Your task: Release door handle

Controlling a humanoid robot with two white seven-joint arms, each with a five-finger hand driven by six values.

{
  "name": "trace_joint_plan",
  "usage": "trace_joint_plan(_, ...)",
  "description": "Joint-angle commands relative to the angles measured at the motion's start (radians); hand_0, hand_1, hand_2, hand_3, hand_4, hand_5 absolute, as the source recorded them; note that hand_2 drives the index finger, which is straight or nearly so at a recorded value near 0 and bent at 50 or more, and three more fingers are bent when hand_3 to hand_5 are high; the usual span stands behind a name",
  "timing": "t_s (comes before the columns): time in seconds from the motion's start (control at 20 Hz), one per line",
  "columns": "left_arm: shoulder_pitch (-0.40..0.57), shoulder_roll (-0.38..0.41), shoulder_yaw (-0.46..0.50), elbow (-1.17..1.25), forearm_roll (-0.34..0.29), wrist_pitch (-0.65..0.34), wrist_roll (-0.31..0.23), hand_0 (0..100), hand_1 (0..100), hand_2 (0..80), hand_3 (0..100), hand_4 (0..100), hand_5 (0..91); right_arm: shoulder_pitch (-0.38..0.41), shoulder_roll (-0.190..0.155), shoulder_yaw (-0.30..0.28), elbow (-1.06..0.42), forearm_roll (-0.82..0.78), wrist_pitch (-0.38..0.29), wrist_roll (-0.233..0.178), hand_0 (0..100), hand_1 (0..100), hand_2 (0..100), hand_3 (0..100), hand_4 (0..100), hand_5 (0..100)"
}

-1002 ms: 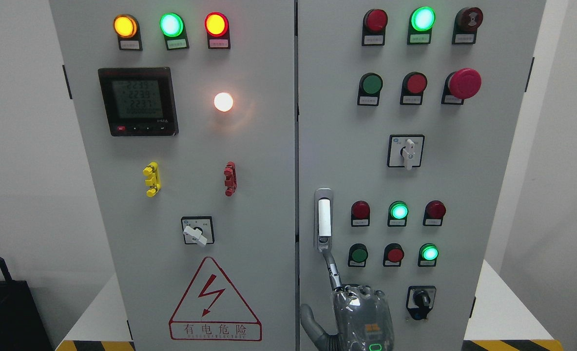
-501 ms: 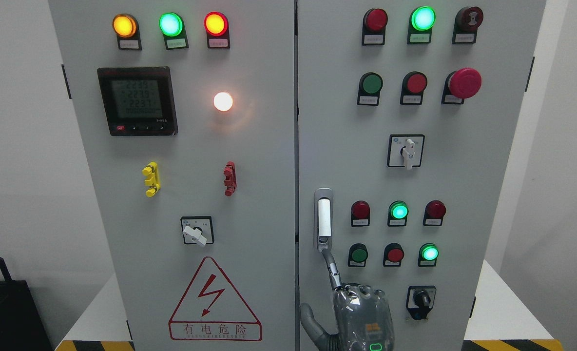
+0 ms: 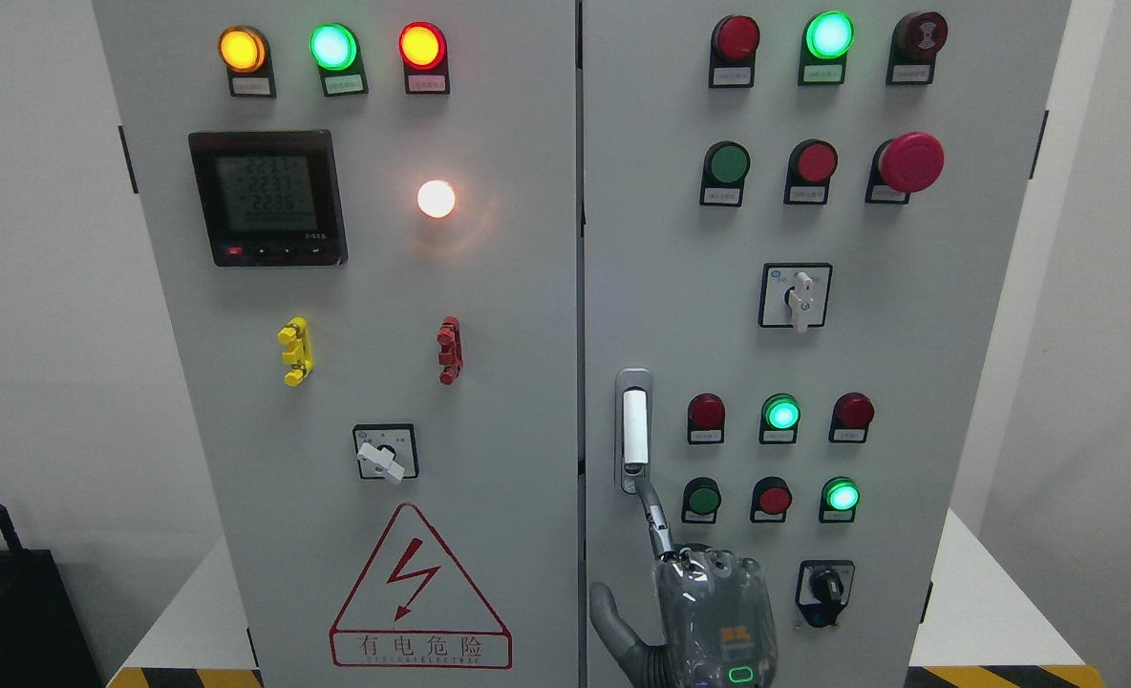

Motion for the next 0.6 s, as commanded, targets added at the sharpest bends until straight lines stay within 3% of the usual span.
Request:
trace_joint_plan(0.0, 0.000, 0.000, 0.011, 0.017, 0.000, 0.003, -0.001, 12, 39, 0.0, 0, 0, 0.0, 0.006, 0.001, 0.000, -0.021, -0.001, -0.016, -0.010, 37, 35, 6, 100, 100, 100)
trace_joint_plan(0.45, 0.000, 0.000, 0.011, 0.017, 0.000, 0.004, -0.001, 12, 39, 0.0, 0, 0, 0.0, 0.046, -0.007, -0.010, -0.068, -0.003, -0.062, -0.030, 43, 36, 12, 100, 94, 98)
trace_joint_plan(0.55, 0.000, 0.000, 0.011, 0.017, 0.000, 0.004, -0.001, 12, 39, 0.0, 0, 0, 0.0, 0.053, -0.010, -0.016, -0.076, -0.006, -0.079, -0.031, 46, 35, 22, 100, 93, 96)
